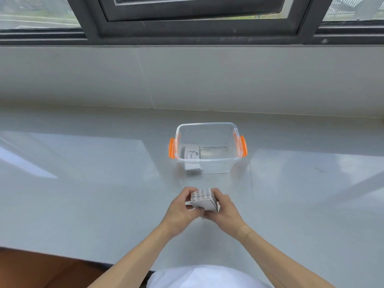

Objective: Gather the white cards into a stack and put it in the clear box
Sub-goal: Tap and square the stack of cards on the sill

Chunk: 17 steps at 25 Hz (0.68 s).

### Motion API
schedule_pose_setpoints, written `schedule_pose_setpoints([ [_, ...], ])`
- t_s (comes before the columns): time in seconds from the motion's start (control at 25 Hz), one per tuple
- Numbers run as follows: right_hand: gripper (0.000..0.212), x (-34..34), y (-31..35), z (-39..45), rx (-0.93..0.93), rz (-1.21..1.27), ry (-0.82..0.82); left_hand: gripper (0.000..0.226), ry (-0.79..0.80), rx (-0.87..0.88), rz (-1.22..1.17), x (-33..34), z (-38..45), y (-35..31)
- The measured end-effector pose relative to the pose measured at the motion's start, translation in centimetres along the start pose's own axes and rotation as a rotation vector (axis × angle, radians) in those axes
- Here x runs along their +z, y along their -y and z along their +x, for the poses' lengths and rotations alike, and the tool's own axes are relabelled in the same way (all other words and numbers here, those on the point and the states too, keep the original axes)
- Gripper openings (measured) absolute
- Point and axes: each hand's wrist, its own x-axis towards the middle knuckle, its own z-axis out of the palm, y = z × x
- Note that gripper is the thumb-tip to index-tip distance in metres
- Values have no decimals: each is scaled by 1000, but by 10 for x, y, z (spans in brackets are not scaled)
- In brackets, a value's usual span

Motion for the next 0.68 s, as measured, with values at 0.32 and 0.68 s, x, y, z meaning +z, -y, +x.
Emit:
schedule_pose_setpoints([
  [0.32,33,16,-14,-5,58,-219,-106,62,52,238,718,19,-5,11],
  [0.68,34,15,-24,-3,65,-283,-82,90,-82,582,931,25,-12,8],
])
